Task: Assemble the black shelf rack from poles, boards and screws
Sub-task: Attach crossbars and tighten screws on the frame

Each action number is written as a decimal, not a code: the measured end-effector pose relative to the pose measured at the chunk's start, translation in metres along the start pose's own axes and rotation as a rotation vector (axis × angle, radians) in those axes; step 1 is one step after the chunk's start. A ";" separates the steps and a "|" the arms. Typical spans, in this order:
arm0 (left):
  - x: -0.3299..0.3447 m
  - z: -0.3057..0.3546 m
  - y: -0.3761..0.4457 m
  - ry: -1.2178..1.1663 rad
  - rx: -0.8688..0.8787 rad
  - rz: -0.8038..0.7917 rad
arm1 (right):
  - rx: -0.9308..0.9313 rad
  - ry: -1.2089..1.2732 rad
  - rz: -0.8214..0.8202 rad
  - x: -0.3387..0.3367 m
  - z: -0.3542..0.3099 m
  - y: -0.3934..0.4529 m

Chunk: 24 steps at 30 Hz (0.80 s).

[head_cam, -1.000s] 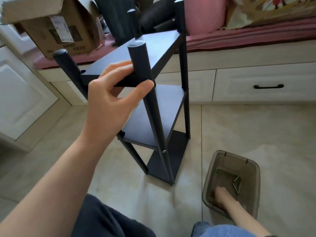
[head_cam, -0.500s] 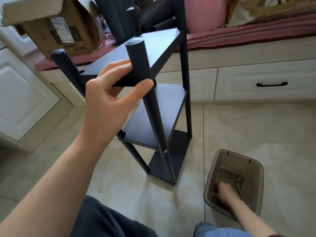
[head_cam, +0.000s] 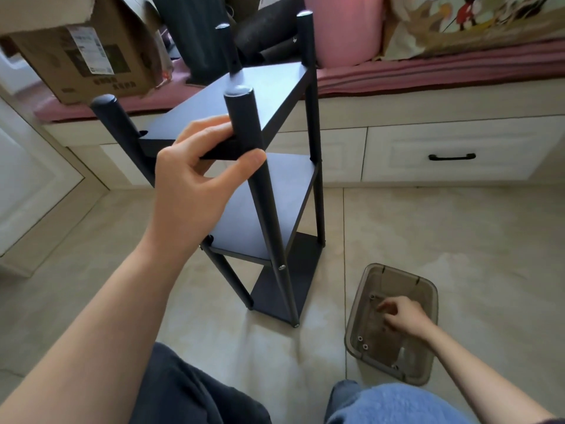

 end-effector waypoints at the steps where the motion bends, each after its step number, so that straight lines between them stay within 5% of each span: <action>1: 0.000 -0.001 0.000 -0.003 -0.001 -0.002 | -0.008 0.012 -0.004 -0.008 -0.002 -0.005; 13: -0.003 -0.008 0.001 -0.089 -0.004 0.013 | -0.434 0.641 -0.046 -0.099 -0.167 -0.106; 24: -0.008 -0.012 0.002 -0.028 -0.032 0.040 | -0.639 0.903 -0.024 -0.085 -0.312 -0.122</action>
Point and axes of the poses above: each hand's wrist, its own y-axis towards the middle knuckle, its own x-axis out of the palm, z = x × y, the point moved 3 cm from there along y, towards the middle knuckle, and after that the axes turned 8 degrees about -z, right-handed, at the moved point
